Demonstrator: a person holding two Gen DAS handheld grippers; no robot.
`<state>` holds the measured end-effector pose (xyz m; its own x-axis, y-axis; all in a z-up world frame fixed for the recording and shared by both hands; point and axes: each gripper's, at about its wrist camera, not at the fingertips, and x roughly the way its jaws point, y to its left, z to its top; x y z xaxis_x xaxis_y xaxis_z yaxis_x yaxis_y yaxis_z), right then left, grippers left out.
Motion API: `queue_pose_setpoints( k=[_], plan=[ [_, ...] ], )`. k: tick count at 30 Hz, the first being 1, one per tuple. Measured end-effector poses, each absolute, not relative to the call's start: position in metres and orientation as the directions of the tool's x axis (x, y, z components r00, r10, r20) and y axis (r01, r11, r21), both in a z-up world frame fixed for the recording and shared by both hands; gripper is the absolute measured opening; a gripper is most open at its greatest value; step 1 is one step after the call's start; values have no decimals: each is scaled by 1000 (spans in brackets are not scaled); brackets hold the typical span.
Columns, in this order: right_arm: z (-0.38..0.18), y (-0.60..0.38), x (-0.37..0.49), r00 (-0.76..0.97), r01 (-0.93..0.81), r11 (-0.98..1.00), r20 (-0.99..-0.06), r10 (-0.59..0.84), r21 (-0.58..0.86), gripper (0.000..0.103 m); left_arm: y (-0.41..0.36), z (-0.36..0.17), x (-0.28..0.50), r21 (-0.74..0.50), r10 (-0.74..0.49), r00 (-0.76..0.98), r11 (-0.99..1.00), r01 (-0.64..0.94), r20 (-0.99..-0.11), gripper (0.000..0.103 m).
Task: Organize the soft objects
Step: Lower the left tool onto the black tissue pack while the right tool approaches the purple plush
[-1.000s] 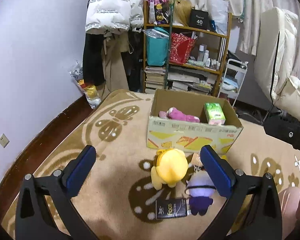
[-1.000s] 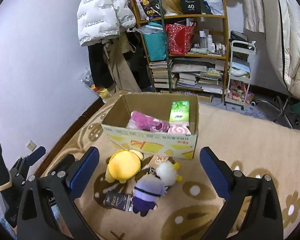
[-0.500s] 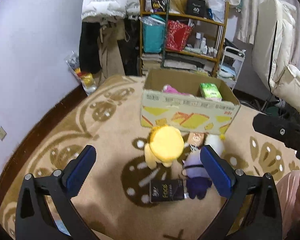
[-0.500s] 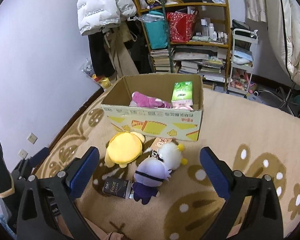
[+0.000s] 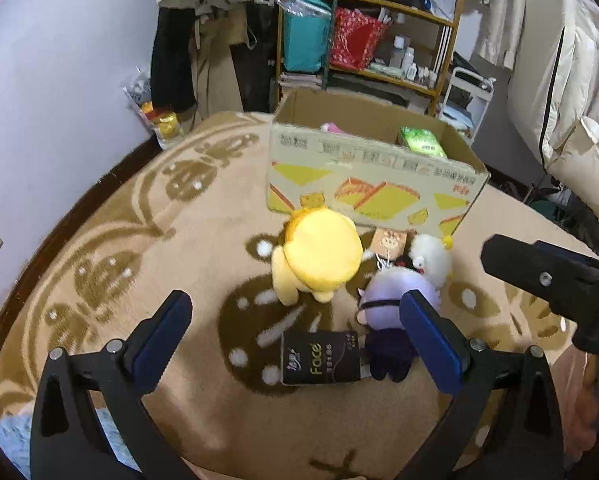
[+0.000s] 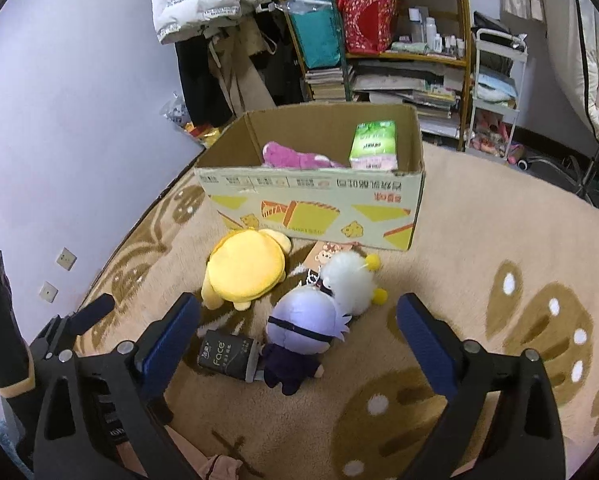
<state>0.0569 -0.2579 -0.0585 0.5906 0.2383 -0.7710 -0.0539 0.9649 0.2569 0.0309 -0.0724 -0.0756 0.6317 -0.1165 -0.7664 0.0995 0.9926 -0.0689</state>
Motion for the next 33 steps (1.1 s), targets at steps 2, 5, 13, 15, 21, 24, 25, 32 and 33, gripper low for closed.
queue_pose_setpoints(
  k=[2, 5, 13, 15, 21, 24, 25, 32, 33],
  plan=[
    [-65, -258, 60, 574, -51, 963, -781, 246, 265, 98, -75, -81, 32, -69, -119, 617, 992, 105, -778, 103],
    [-75, -258, 67, 548, -50, 960, -796, 258, 277, 93, -78, -89, 35, -71, -122, 595, 992, 108, -795, 103],
    [-98, -250, 81, 476, -64, 949, -827, 300, 308, 88, -77, -110, 44, -89, -120, 536, 992, 85, -835, 103],
    [-105, -248, 84, 456, -68, 948, -835, 308, 312, 87, -77, -115, 47, -85, -114, 525, 993, 79, -843, 103],
    [-124, -245, 93, 412, -67, 946, -855, 316, 317, 83, -77, -134, 55, -85, -103, 484, 995, 59, -869, 102],
    [-133, -245, 98, 391, -58, 944, -862, 322, 326, 79, -77, -141, 59, -87, -97, 469, 995, 43, -878, 102],
    [-136, -245, 100, 386, -54, 943, -865, 322, 327, 79, -77, -142, 60, -87, -96, 466, 995, 41, -879, 102],
    [-151, -241, 109, 352, -51, 943, -878, 326, 330, 79, -75, -159, 68, -104, -102, 421, 994, 20, -901, 102],
    [-152, -240, 110, 346, -51, 943, -880, 327, 330, 79, -75, -160, 69, -106, -104, 417, 994, 19, -903, 102]
  ],
)
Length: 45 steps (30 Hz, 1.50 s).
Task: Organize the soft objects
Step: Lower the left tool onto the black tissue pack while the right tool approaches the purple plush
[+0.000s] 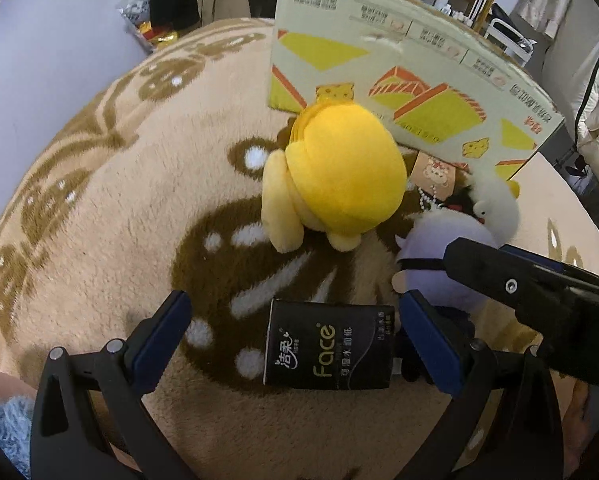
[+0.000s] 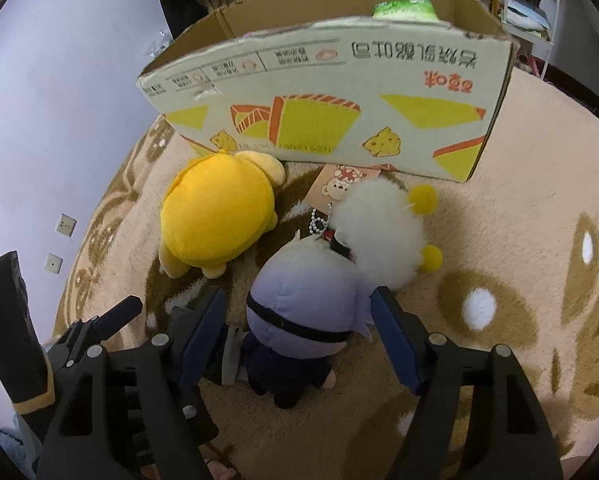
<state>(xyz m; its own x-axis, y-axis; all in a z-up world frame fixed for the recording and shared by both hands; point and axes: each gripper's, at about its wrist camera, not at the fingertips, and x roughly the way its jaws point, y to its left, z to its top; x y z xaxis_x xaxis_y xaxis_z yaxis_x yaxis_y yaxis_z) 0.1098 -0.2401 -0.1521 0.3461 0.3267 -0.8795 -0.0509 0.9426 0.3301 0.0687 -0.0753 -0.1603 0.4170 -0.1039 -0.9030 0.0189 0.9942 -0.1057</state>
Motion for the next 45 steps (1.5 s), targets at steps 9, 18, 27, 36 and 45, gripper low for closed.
queue_pose_setpoints(
  k=[9, 18, 27, 36, 45],
  plan=[
    [-163, -240, 113, 322, -30, 941, -888, 327, 336, 64, -75, -172, 74, -106, -98, 398, 994, 2, -912, 101],
    [-165, -240, 112, 320, -20, 938, -887, 334, 346, 64, -76, -173, 73, -93, -86, 394, 996, 2, -915, 101],
    [-164, -246, 111, 322, -15, 937, -886, 334, 348, 64, -74, -172, 70, -86, -71, 396, 996, -20, -916, 101],
    [-162, -238, 111, 332, -39, 947, -890, 314, 319, 64, -71, -175, 72, -99, -81, 390, 995, -28, -917, 95],
    [-161, -235, 109, 338, -44, 949, -889, 309, 313, 63, -75, -169, 67, -118, -108, 401, 993, -1, -910, 70]
  ],
)
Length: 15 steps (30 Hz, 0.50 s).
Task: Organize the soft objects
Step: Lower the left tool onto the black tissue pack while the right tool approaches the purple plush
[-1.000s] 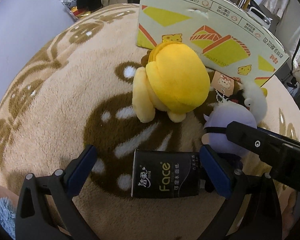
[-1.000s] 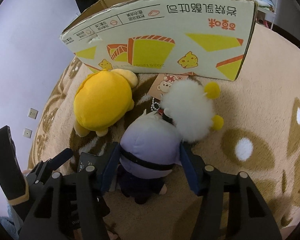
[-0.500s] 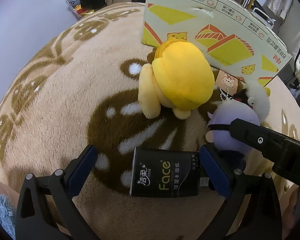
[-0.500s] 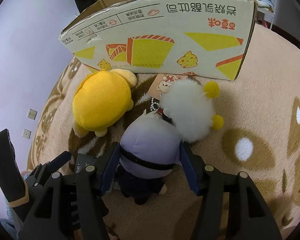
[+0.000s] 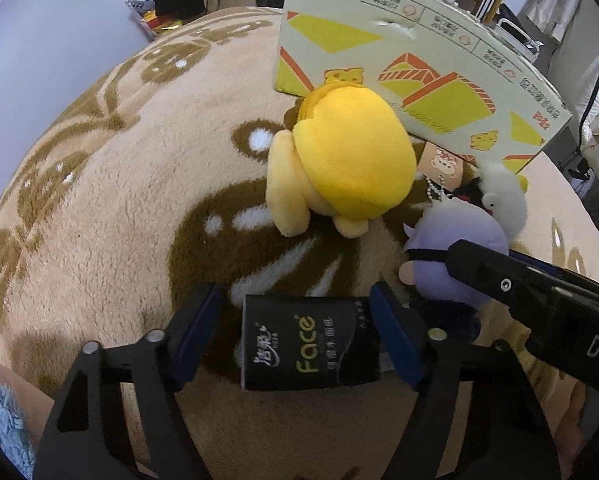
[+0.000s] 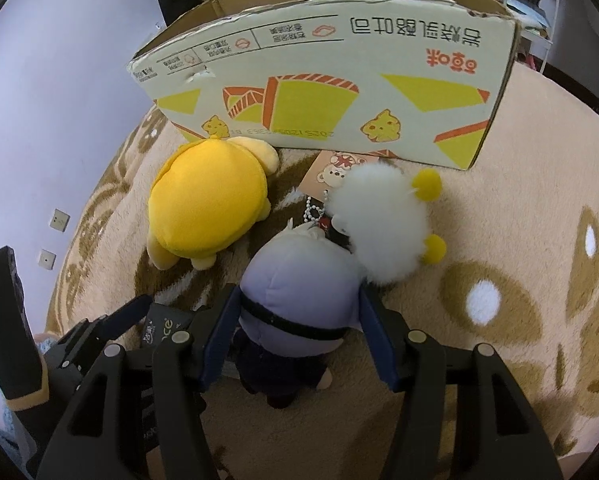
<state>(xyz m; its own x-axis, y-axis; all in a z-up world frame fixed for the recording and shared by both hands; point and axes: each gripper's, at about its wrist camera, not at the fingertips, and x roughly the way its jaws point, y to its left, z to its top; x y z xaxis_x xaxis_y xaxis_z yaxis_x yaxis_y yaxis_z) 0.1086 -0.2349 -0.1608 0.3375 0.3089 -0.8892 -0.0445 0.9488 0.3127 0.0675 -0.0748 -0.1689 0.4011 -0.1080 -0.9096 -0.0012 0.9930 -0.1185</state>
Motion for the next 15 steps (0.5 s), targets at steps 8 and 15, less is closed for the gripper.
queue_pose_setpoints(
  k=[8, 15],
  plan=[
    [-160, -238, 107, 334, -38, 950, -892, 305, 311, 64, -75, -165, 65, -133, -119, 396, 991, -6, -910, 69],
    [-158, -239, 104, 341, -34, 951, -891, 299, 306, 64, -70, -164, 65, -136, -119, 373, 991, -19, -920, 72]
  ],
)
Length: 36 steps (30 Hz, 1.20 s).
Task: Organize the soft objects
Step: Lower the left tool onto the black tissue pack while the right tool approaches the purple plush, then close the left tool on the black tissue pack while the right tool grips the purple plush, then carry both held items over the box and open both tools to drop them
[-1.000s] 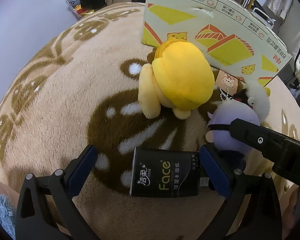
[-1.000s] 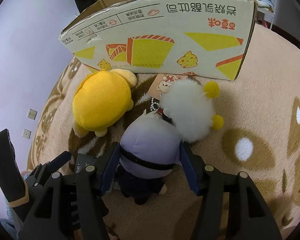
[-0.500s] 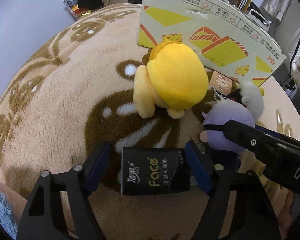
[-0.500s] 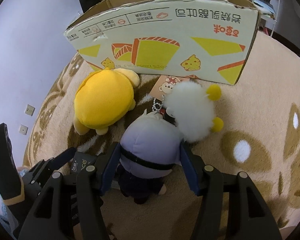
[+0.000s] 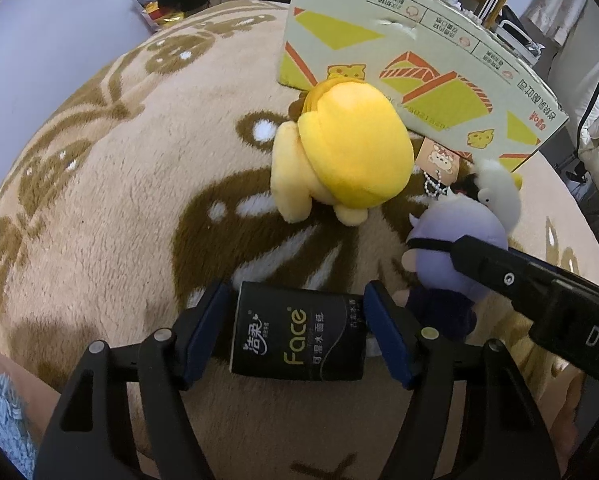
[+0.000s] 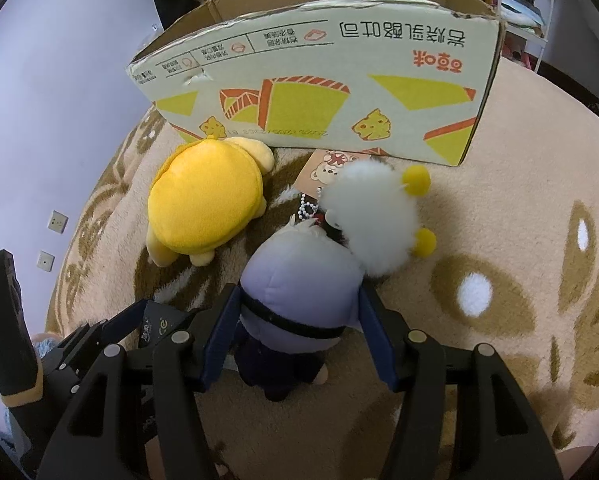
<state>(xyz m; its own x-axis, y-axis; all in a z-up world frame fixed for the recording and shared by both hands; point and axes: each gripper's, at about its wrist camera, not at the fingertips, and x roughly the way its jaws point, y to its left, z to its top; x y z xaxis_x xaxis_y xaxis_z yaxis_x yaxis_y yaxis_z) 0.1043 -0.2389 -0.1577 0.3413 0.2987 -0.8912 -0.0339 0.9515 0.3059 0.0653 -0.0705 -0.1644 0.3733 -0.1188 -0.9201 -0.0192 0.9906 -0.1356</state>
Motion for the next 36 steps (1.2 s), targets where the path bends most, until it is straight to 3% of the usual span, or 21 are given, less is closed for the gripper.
queue_pose_setpoints(
  k=[5, 8, 11, 15, 17, 22, 36],
  plan=[
    [-154, -244, 102, 351, -32, 950, -887, 300, 309, 64, -68, -164, 64, -118, -101, 353, 993, -27, -930, 80],
    [-152, -246, 102, 353, -35, 951, -887, 298, 306, 64, -65, -166, 62, -134, -115, 332, 991, -32, -936, 79],
    [-150, -246, 102, 355, -42, 951, -886, 299, 305, 64, -67, -166, 61, -134, -122, 325, 991, -15, -938, 68],
    [-153, -236, 102, 340, -72, 954, -892, 299, 292, 64, -70, -163, 56, -113, -106, 339, 994, 0, -935, 66],
    [-155, -232, 103, 339, -85, 963, -901, 270, 257, 56, -70, -162, 56, -112, -104, 345, 994, -2, -933, 64],
    [-148, -239, 100, 368, -75, 955, -882, 294, 287, 52, -73, -158, 56, -93, -90, 370, 996, 9, -925, 59],
    [-94, -267, 85, 574, -42, 959, -779, 252, 279, 51, -73, -122, 51, -80, -96, 499, 995, 52, -862, 55]
  ],
)
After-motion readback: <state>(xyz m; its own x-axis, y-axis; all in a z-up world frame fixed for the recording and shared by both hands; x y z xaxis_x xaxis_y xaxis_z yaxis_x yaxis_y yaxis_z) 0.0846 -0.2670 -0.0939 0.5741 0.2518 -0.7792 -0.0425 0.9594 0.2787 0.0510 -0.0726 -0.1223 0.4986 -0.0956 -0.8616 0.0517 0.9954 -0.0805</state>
